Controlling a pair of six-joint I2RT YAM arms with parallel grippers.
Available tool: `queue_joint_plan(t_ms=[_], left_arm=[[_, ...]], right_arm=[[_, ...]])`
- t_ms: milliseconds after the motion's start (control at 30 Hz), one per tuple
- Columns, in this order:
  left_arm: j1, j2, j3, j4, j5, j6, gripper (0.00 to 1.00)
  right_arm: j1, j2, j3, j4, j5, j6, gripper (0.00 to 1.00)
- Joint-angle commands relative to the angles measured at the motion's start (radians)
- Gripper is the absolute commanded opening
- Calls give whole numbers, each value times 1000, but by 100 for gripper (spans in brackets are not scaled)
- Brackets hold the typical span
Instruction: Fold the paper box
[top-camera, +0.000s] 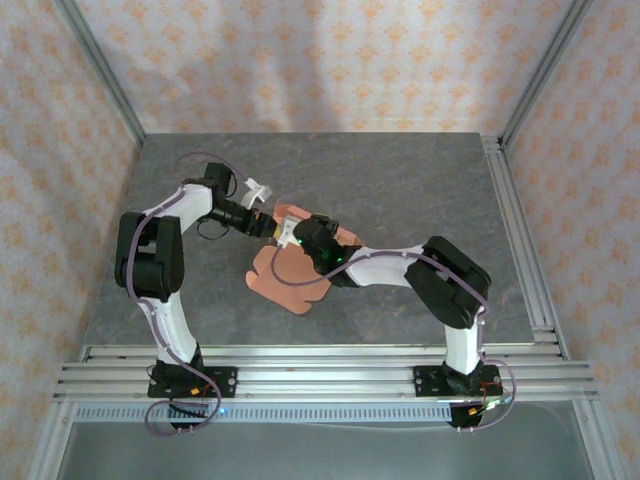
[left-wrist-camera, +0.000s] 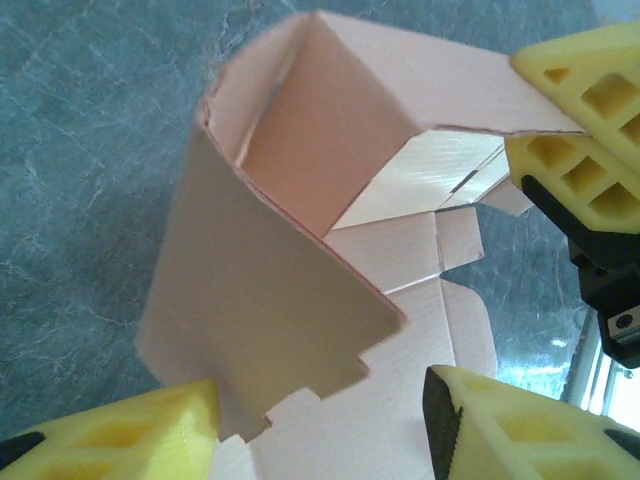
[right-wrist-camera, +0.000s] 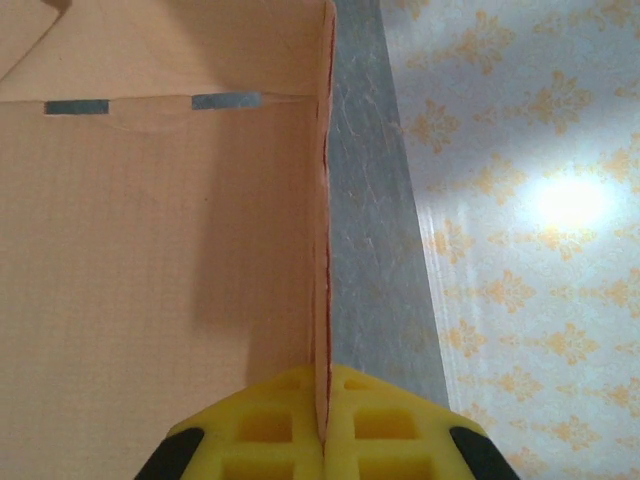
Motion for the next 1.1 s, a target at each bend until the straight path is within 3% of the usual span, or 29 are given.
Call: queue_joint_plan(t_ms=[0,300,433,533,767,1067], left_arm=[[-2,-105,-57,149,-31,-84,58],[-8,-247,-216,369,-115,-237,59],[-12,-290,-278,425,-136,-269,59],[-14,-309,-310,454,-150,-283,59],[-40,-319,-352,504,-177,-305,59],[-113,-264,-295,466,-187,-292,59]], right_arm=[[-8,-95,-65,58,-103,-63,0],[7,-172,-181,147,-117,-182,0],[6,-237,-178,42,-123,-127,0],[7,-286,-240,82,-126,-153,0],[7,-375,-282,-17,-87,-202,0],[15,-449,-349,-54,-56,-236,0]])
